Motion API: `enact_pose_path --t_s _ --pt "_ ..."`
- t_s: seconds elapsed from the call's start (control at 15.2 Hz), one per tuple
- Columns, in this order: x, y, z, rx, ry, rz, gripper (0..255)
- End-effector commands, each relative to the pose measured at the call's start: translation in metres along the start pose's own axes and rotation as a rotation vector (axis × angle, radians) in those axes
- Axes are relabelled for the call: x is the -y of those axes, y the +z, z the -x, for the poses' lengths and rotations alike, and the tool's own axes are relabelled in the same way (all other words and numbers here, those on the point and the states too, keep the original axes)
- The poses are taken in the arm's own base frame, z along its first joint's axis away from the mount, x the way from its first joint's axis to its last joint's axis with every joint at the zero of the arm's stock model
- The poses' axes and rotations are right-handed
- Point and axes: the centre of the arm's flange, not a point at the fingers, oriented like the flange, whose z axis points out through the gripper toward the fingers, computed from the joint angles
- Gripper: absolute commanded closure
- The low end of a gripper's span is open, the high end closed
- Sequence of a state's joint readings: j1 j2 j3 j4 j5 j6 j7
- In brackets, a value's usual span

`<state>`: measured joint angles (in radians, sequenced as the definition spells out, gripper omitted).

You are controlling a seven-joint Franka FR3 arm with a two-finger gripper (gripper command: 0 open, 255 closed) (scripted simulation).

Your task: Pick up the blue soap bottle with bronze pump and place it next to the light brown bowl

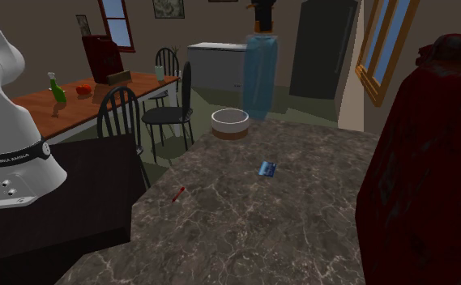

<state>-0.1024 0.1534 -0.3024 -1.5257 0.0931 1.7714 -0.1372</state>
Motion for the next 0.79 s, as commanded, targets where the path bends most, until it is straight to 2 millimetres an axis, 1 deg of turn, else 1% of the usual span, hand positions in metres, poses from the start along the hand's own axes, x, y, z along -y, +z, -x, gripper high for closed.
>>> enact_pose_path --t_s 0.0,0.73 --pt "0.025 0.007 -0.004 -0.001 0.001 0.0 255" --pt "0.157 0.062 -0.028 -0.001 0.001 0.0 255"
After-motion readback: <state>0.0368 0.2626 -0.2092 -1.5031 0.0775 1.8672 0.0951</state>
